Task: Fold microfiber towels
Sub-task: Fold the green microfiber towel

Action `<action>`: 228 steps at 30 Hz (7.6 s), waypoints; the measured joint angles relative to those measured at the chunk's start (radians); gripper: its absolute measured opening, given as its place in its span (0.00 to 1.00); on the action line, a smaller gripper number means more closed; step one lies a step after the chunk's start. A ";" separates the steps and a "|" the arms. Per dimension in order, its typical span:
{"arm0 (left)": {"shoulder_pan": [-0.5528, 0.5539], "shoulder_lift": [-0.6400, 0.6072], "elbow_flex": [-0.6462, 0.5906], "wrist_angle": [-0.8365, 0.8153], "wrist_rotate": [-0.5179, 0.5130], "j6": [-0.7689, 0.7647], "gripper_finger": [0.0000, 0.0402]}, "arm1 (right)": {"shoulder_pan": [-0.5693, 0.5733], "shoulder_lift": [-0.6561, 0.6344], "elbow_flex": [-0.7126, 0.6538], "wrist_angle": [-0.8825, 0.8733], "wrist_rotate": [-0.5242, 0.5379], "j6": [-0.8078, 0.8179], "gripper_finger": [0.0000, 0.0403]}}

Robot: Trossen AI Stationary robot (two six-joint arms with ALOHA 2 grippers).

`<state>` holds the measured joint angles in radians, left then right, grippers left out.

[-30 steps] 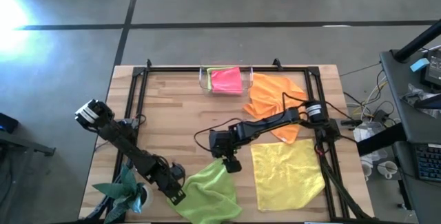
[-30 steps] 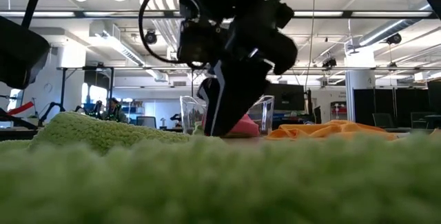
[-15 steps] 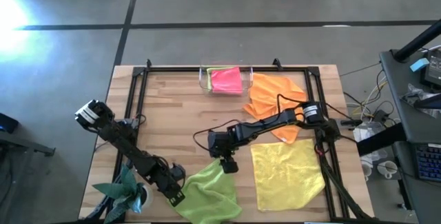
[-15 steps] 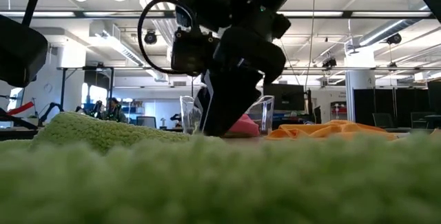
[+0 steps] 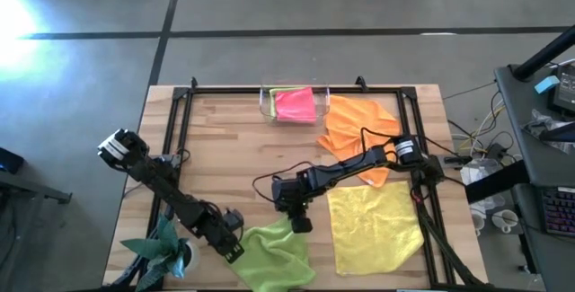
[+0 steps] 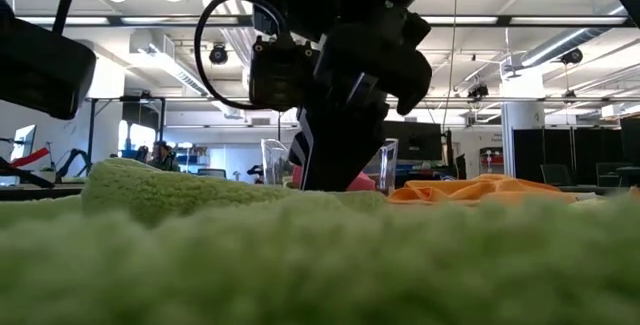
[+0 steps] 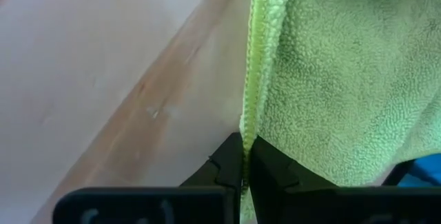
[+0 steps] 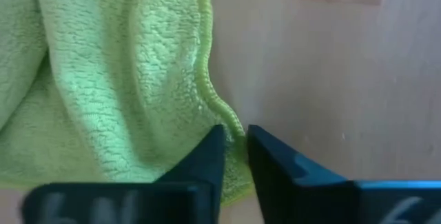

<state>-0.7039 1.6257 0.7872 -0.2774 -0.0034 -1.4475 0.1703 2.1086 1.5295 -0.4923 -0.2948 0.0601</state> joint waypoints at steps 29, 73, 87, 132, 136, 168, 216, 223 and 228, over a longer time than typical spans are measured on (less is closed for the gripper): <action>0.392 -0.291 0.079 -0.368 -0.149 0.622 0.01 | -0.015 -0.368 0.002 -0.311 0.447 0.107 0.02; 0.400 -0.163 0.927 -1.077 0.192 0.776 0.00 | 0.288 -0.724 0.031 -0.274 0.522 0.333 0.02; 0.397 -0.140 1.049 -1.139 0.203 0.698 0.00 | 0.325 -0.680 0.190 -0.378 0.660 0.347 0.02; 0.563 0.026 0.435 -0.828 -0.060 1.095 0.00 | 0.030 -0.517 -0.446 -0.007 0.434 0.243 0.02; 0.564 0.026 0.435 -0.820 -0.022 1.094 0.00 | 0.031 -0.517 -0.450 0.022 0.366 0.254 0.02; 0.568 0.029 0.352 -0.531 0.113 1.116 0.35 | -0.001 -0.517 -0.435 -0.074 0.298 0.301 0.39; 0.699 0.060 0.070 0.023 0.467 0.592 0.22 | -0.042 -0.476 -0.404 0.021 0.261 0.822 0.32; 0.676 0.019 0.090 0.186 0.468 0.536 0.22 | -0.036 -0.418 -0.404 0.079 0.129 0.871 0.32; 0.670 -0.060 0.089 0.174 0.470 0.537 0.22 | -0.032 -0.370 -0.405 0.080 0.141 0.875 0.32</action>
<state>-0.0341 1.5656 0.8761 -0.1034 0.4661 -0.9108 0.1387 1.7387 1.1244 -0.4128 -0.1539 0.9352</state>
